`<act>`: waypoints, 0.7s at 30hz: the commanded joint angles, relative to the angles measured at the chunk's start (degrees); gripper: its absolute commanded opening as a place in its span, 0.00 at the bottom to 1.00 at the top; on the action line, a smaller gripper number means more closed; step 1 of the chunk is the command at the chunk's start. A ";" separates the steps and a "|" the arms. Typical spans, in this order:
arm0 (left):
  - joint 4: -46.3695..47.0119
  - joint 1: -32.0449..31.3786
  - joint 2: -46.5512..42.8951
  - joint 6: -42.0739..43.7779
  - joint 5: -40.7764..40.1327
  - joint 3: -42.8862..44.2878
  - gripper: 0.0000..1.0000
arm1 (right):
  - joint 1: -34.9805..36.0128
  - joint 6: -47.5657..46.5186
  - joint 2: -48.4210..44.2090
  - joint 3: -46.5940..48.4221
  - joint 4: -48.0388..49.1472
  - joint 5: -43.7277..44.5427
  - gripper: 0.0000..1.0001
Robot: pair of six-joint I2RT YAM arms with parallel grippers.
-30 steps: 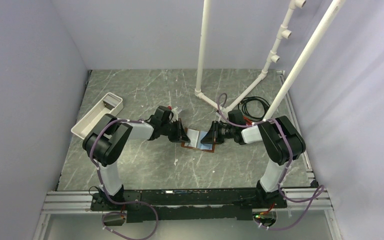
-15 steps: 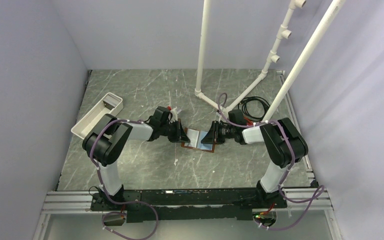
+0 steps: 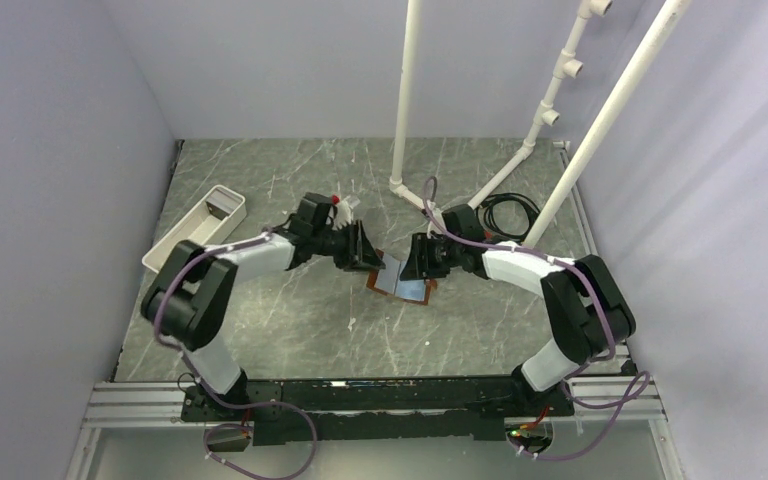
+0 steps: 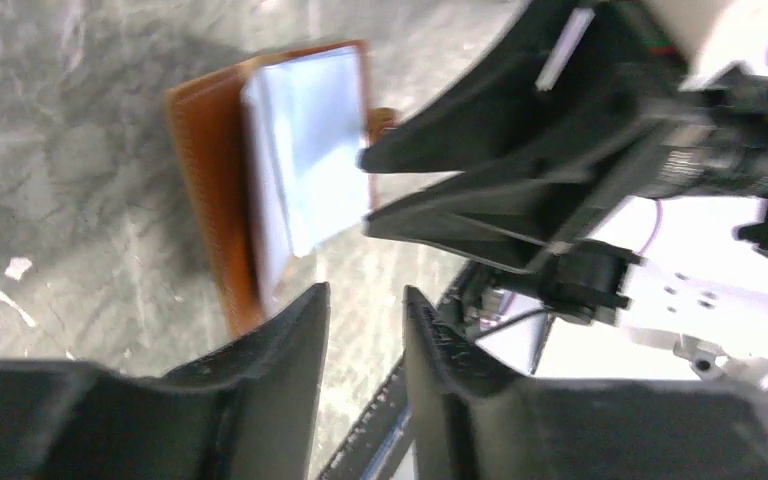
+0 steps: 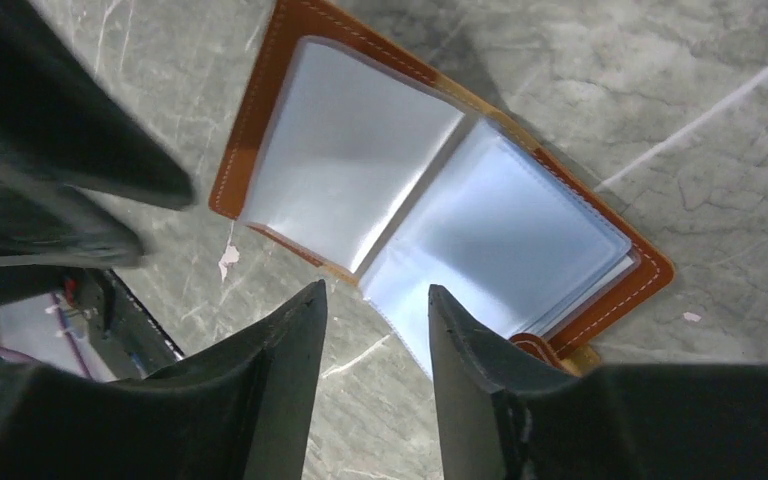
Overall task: Put the credit cards into the card holder
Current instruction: Pick up the credit card from the storage box.
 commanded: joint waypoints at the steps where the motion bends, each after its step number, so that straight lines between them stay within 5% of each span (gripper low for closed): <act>1: -4.85 6.51 -12.74 -1.26 9.12 0.83 0.48 | 3.40 -3.94 -3.47 3.27 -5.49 7.41 0.47; 5: -27.87 16.33 -24.03 9.45 4.15 6.06 0.66 | 4.95 -3.41 -2.88 4.59 -4.70 8.41 0.48; 10: -52.02 34.86 -30.91 22.26 -13.10 15.21 0.79 | 6.23 -2.23 -2.92 4.75 -3.10 9.37 0.47; 13: -55.10 44.39 -30.22 25.19 -28.45 19.00 0.92 | 6.71 -1.39 -4.58 3.52 -1.12 5.57 0.49; 15: -53.75 51.09 -26.72 24.53 -25.43 22.09 0.97 | 6.70 -1.06 -5.38 2.82 -0.34 3.72 0.49; 21: -44.87 55.15 -11.24 11.47 -16.31 27.00 0.99 | 6.69 -0.15 -4.87 1.74 2.06 -1.16 0.49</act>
